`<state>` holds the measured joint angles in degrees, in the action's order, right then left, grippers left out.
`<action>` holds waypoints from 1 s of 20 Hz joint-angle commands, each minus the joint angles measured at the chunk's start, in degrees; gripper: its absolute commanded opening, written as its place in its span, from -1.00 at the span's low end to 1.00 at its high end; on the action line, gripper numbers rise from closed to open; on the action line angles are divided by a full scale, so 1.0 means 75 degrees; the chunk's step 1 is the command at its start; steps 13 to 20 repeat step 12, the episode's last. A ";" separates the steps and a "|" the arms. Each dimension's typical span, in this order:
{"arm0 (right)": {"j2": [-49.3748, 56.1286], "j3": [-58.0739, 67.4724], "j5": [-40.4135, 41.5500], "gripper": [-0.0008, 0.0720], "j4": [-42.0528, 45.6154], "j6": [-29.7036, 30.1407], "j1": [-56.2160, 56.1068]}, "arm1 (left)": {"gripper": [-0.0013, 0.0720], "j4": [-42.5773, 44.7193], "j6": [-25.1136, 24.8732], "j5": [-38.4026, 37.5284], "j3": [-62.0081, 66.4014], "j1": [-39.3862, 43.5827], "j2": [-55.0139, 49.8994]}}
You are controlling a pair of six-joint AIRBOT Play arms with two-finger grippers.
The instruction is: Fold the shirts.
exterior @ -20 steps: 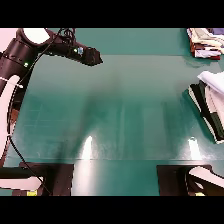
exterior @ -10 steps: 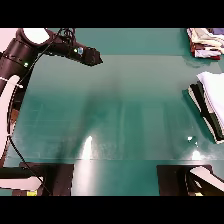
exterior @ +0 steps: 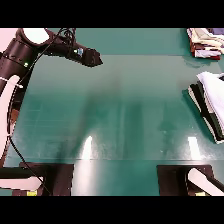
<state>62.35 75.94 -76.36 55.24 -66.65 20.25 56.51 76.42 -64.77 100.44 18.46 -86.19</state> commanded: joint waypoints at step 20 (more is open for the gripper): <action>0.0000 0.0035 0.1160 -0.94 -0.0149 0.0012 -0.3025 | -0.90 -0.0012 0.0026 -0.0023 0.0003 0.0000 0.0003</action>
